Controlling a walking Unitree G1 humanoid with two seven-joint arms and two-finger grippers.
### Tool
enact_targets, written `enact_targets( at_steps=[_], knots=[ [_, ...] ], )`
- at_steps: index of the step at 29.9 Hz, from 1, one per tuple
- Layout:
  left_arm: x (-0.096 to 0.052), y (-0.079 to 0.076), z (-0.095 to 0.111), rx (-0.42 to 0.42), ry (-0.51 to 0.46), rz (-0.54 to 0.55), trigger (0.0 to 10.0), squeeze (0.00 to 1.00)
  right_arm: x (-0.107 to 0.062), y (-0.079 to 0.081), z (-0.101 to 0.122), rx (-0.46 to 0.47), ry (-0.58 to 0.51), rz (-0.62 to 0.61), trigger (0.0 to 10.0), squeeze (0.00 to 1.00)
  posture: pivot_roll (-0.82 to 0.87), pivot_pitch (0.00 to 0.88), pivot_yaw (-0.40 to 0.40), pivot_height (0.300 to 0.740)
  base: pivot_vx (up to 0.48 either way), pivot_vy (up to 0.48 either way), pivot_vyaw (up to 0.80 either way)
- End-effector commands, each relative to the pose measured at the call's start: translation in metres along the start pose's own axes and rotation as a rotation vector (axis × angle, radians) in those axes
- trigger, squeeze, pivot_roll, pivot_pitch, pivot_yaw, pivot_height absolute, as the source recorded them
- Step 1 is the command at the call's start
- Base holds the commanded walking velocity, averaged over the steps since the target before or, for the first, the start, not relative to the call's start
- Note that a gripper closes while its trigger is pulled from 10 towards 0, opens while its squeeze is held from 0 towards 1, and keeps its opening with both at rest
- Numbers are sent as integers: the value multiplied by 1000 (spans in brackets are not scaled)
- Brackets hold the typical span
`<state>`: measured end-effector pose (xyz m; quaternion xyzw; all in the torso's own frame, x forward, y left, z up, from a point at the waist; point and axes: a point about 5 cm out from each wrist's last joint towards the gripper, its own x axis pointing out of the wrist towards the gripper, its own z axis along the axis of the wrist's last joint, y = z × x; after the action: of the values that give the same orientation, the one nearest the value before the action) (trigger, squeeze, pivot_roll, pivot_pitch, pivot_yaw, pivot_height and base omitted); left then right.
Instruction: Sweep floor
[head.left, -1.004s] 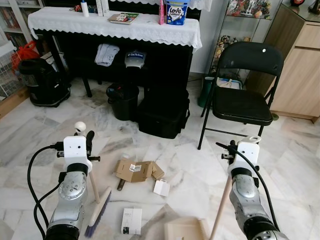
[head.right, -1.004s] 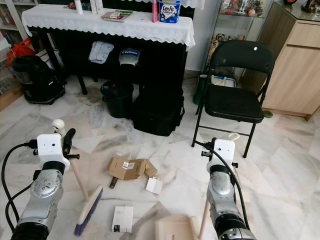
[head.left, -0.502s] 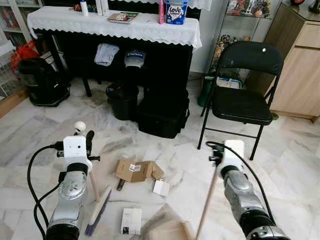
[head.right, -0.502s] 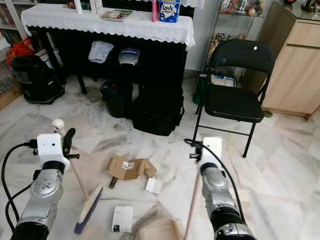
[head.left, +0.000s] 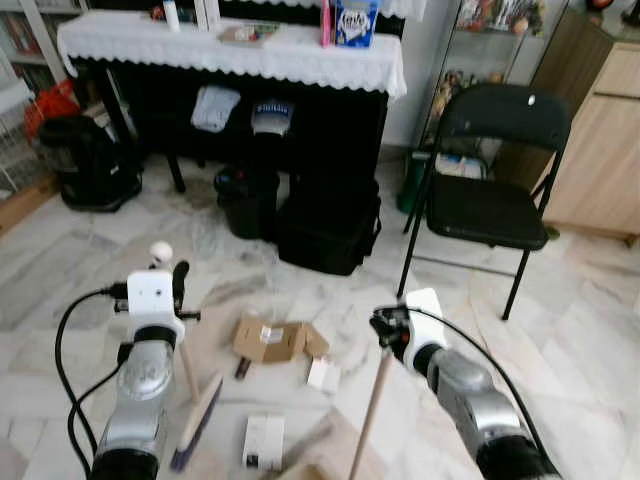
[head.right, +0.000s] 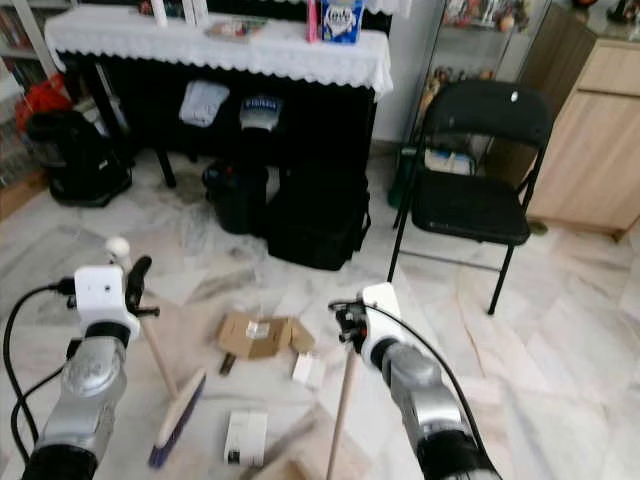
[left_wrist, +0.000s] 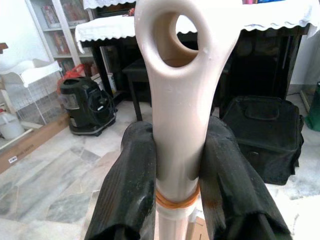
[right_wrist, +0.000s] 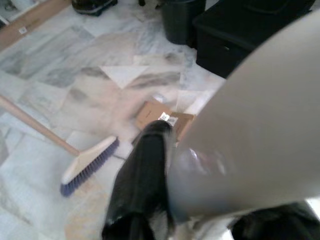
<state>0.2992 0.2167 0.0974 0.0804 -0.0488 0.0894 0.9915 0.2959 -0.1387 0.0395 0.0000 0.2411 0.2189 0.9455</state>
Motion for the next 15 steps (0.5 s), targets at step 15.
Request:
enact_targets(
  at_steps=[15],
  knots=[
    [6, -1, 10, -5, -48, -13, 10000, 0, -33, 19, -3, -339, 81, 348, 10000, 0, 94, 0, -35, 740, 0, 0, 0]
  ],
)
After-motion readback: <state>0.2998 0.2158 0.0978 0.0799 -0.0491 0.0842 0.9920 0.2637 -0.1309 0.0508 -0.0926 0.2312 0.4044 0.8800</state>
